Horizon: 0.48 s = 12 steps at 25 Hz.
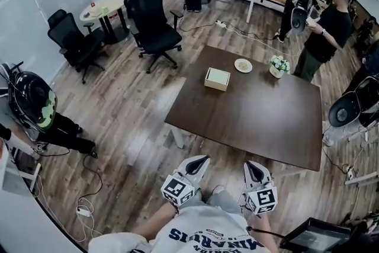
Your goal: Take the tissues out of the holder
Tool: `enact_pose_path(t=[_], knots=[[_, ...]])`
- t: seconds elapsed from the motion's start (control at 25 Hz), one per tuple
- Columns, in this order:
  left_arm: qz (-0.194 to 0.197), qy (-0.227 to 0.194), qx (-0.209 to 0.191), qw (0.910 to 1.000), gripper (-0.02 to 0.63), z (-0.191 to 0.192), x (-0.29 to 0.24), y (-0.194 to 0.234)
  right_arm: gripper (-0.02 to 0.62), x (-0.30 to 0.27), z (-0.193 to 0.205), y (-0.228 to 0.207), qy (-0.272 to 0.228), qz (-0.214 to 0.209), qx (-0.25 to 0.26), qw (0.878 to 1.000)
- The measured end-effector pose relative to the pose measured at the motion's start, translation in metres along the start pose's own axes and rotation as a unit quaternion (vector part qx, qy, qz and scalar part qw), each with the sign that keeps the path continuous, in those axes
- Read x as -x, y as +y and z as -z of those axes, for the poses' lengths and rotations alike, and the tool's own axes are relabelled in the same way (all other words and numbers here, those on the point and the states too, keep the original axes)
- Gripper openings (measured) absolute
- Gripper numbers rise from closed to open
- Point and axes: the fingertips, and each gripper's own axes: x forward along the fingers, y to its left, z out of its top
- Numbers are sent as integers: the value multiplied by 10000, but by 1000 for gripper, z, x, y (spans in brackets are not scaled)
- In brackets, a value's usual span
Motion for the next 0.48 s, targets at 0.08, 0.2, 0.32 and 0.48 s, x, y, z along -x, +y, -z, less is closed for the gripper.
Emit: enact_pose_path(t=[0.08,0.2,0.32,0.48], knots=[[-29,22,43,10000,3,2,-2,6,9,-7,-2,-4,-29,10,-21,10000],[-75,36,68,9999,3,2,-8,14,9,-21,-5,-14,-122,0,-71,9999],[-209,80,56,9997,3,1,-16,27,10,-43,-9,-23,-203,-121,-103,9997],[-463,149,65,9988,3,-1,-34,53,9,-78,-15,-35,-238,-387,-128,9989]])
